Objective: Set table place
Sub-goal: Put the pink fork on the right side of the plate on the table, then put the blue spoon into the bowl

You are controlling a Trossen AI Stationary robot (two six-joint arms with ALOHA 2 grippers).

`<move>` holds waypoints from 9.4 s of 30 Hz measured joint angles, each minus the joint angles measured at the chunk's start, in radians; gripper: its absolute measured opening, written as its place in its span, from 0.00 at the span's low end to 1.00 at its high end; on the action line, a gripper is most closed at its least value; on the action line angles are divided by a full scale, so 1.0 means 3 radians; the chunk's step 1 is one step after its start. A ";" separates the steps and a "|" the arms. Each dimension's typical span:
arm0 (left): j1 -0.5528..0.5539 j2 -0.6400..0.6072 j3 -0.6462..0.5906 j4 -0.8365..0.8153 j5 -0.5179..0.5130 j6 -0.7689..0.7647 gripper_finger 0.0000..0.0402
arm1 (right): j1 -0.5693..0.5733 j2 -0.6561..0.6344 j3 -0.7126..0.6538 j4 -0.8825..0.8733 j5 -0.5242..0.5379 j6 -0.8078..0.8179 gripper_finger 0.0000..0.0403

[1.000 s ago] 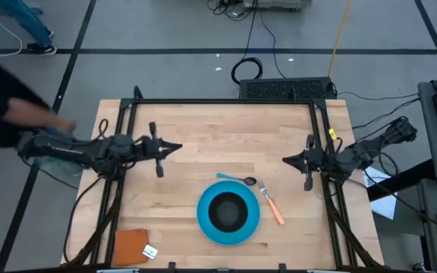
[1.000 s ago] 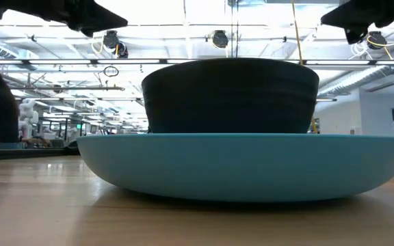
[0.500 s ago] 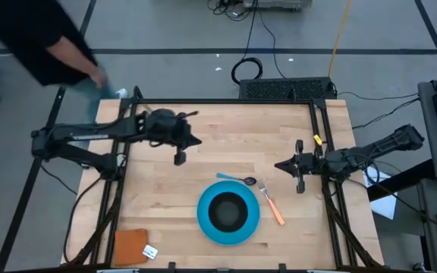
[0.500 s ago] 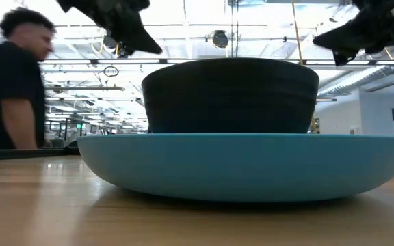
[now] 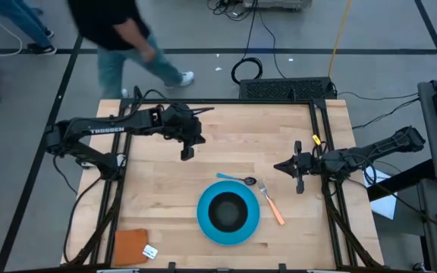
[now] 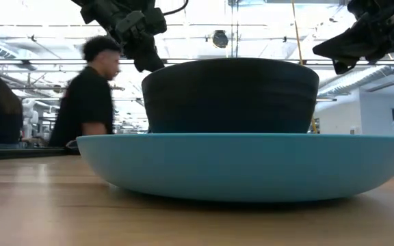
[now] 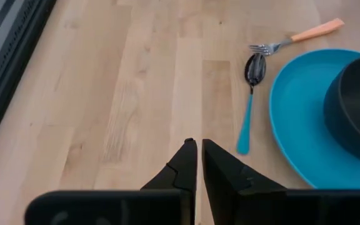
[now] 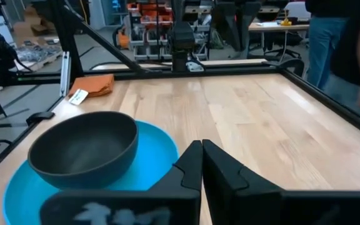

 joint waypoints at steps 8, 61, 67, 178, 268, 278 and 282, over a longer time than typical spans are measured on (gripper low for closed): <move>-0.0075 -0.0001 0.0000 0.0009 0.0004 0.0168 0.02 | 0.0001 0.0000 0.0000 -0.0106 0.0006 -0.0052 0.00; -0.0525 -0.0359 0.0204 0.0301 0.0044 0.0569 0.00 | -0.0128 -0.0180 0.0801 -0.1577 0.0374 0.0021 0.00; -0.0496 -0.0740 -0.0541 0.0904 0.0040 0.0448 0.02 | 0.0045 -0.0094 0.1216 -0.2540 0.0538 0.0816 0.00; -0.0334 -0.1099 -0.1111 0.1025 -0.0094 0.1043 0.06 | 0.1287 0.3562 0.1404 -0.1400 -0.0245 0.6759 0.07; -0.0319 -0.2233 -0.1113 0.0764 -0.0624 0.0867 0.06 | -0.0585 0.1045 0.0716 -0.0099 -0.0290 -0.0543 0.00; -0.0312 -0.1828 -0.1113 0.0792 -0.0621 0.0521 0.06 | -0.1174 0.0992 0.0137 0.0715 -0.0954 -0.0383 0.00; -0.0313 -0.1693 -0.1113 0.0835 -0.0620 0.0465 0.06 | -0.1200 0.0992 -0.0016 0.0984 -0.0957 -0.0395 0.00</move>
